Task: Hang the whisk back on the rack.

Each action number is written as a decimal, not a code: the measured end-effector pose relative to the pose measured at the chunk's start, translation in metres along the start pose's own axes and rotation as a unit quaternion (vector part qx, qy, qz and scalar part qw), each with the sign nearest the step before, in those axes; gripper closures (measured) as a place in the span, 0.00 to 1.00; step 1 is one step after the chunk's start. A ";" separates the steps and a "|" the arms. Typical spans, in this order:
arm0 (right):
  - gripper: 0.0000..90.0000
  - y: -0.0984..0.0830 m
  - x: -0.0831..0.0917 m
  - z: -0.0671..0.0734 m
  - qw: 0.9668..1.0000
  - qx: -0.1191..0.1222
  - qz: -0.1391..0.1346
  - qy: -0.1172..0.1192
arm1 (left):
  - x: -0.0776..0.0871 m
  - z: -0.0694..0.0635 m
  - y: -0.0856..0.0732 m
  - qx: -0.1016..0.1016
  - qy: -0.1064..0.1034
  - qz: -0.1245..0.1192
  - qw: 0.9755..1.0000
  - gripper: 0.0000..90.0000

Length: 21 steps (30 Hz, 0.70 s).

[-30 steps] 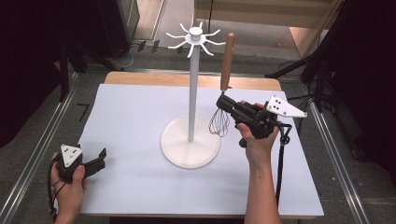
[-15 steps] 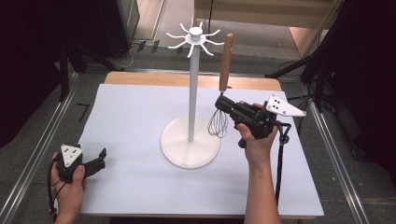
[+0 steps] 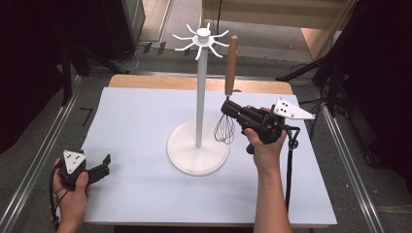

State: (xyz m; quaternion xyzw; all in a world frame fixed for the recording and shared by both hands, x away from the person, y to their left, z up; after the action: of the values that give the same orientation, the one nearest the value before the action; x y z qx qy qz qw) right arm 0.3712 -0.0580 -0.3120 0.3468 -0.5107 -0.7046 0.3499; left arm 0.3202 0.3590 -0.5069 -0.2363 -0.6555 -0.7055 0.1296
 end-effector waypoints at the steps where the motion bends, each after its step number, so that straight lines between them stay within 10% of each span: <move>1: 0.94 -0.001 -0.001 0.000 1.000 -0.001 0.003 0.001 | 0.000 0.000 0.000 0.000 0.000 0.000 1.000 0.15; 21: 0.94 -0.009 -0.006 -0.001 1.000 0.002 0.007 -0.001 | 0.000 0.000 0.000 0.000 0.000 0.000 1.000 0.15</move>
State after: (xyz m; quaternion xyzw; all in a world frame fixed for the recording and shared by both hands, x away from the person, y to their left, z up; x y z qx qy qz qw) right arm 0.3738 -0.0513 -0.3199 0.3433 -0.5145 -0.7015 0.3540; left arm 0.3202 0.3589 -0.5068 -0.2360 -0.6559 -0.7052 0.1293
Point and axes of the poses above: each handheld gripper's, and its own axes: x roughly backward along the jaws, y roughly out of its top, z roughly to its left, the point moved 9 cm from there along -x, roughly forward along the jaws, and after that the axes turned 7 degrees about -y, right-handed, at the moved point
